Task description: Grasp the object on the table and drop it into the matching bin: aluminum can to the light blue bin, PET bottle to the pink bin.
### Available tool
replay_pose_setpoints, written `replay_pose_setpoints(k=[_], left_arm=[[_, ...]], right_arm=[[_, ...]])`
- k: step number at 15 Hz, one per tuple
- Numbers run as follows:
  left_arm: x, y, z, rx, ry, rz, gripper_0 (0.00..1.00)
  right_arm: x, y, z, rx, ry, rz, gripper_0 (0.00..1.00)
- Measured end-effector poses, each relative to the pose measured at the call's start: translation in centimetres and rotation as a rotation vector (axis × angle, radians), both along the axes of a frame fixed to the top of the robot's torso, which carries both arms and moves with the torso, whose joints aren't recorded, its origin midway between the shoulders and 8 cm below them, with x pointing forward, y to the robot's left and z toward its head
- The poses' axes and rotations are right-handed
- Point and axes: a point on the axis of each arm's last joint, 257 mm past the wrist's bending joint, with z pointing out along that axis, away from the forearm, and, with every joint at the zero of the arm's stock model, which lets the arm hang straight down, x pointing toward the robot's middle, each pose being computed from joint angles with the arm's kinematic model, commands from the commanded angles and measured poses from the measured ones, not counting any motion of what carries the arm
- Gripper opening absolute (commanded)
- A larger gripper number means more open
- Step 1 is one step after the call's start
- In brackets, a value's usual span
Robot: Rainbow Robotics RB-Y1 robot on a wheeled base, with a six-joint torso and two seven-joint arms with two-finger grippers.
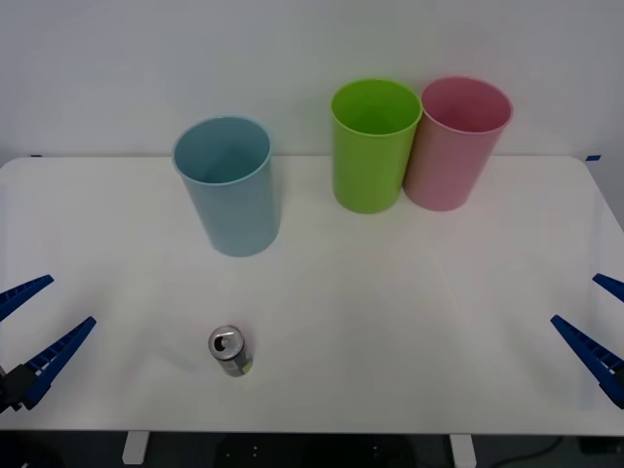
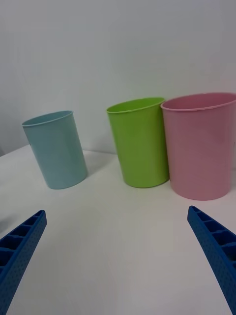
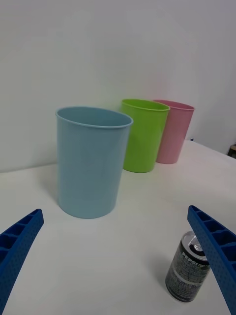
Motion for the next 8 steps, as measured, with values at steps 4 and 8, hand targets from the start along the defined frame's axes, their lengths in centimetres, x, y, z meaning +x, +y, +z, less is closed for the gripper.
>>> replay_pose_setpoints(k=[4, 8], left_arm=[[-0.07, 0.59, -0.84, -0.025, 0.017, 0.03, 1.0], [0.07, 0.98, -0.6, -0.019, 0.015, 0.035, 1.0]], right_arm=[[0.0, 0.0, 0.01, 0.0, 0.0, 0.0, 1.0], [0.0, 0.0, 0.01, 0.0, 0.0, 0.0, 1.0]])
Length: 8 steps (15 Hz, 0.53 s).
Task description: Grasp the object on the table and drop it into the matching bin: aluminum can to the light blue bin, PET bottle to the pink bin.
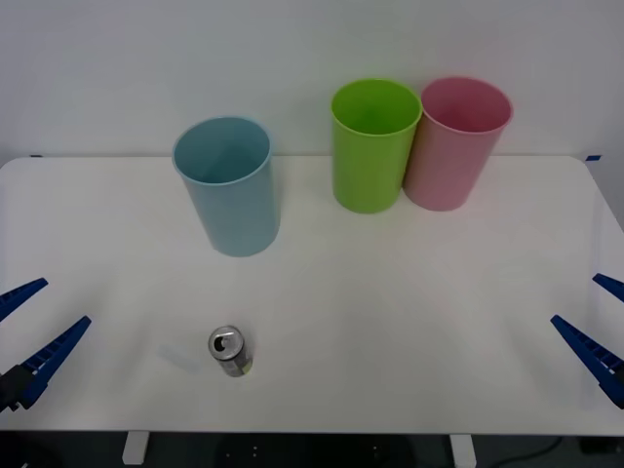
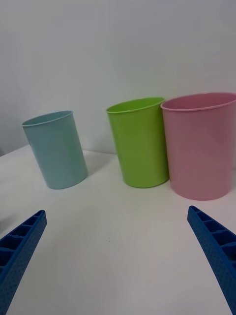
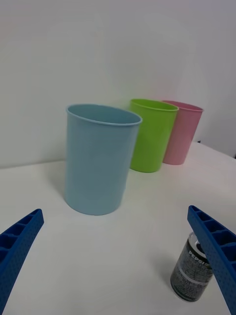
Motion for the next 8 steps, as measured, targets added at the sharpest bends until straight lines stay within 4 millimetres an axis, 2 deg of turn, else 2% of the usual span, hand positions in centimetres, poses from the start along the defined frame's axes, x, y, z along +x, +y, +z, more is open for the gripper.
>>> replay_pose_setpoints(k=[8], left_arm=[[-1.9, 1.2, -3.2, 0.077, 0.071, 0.001, 1.0]], right_arm=[[0.0, 0.0, 0.0, 0.0, 0.0, 0.0, 1.0]])
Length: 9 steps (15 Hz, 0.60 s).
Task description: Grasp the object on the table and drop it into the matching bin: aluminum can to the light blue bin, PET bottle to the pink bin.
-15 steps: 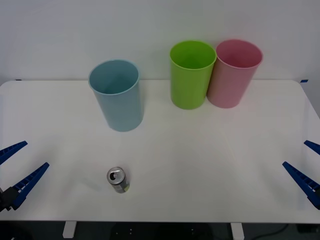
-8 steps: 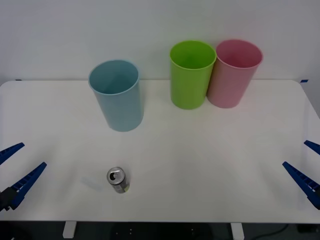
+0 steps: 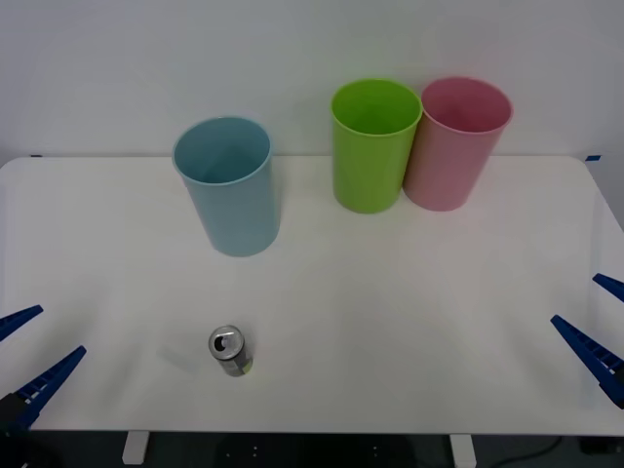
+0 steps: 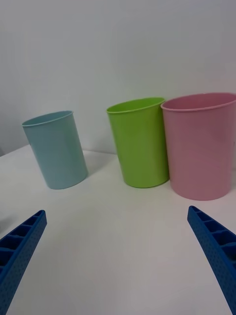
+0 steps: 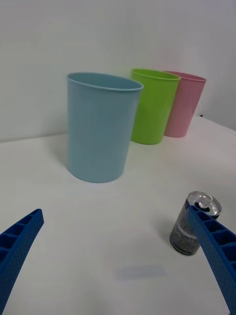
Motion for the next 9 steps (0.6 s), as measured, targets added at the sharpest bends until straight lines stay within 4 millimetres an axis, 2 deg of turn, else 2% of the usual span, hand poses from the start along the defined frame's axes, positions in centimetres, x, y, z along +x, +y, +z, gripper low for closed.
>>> replay_pose_setpoints(k=[5, 9], left_arm=[[-1.2, -0.5, -2.8, 0.078, -0.011, -0.011, 1.0], [-2.1, -2.2, -4.9, 0.095, -0.003, -0.058, 1.0]], right_arm=[[0.0, 0.0, 0.0, 0.0, 0.0, 0.0, 1.0], [0.0, 0.0, 0.0, 0.0, 0.0, 0.0, 1.0]])
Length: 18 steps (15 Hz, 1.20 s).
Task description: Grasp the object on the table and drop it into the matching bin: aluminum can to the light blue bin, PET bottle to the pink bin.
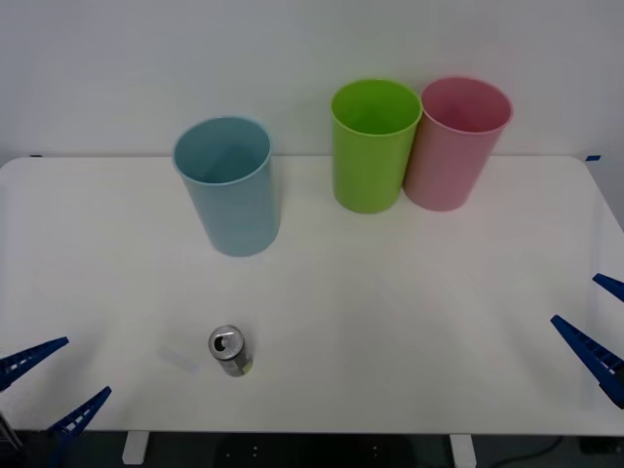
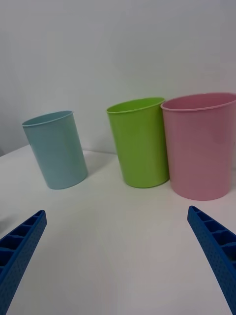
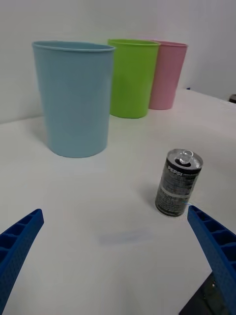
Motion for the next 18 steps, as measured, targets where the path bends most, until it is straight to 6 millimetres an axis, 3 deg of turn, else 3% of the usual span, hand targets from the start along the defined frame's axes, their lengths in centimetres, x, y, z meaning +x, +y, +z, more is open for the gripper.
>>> replay_pose_setpoints(k=[9, 18], left_arm=[[-0.7, -3.7, -3.6, 0.036, 0.001, -0.086, 1.0], [2.0, -7.2, -6.1, -0.014, 0.023, -0.154, 1.0]], right_arm=[[0.0, 0.0, 0.0, 0.0, 0.0, 0.0, 1.0], [0.0, 0.0, 0.0, 0.0, 0.0, 0.0, 1.0]])
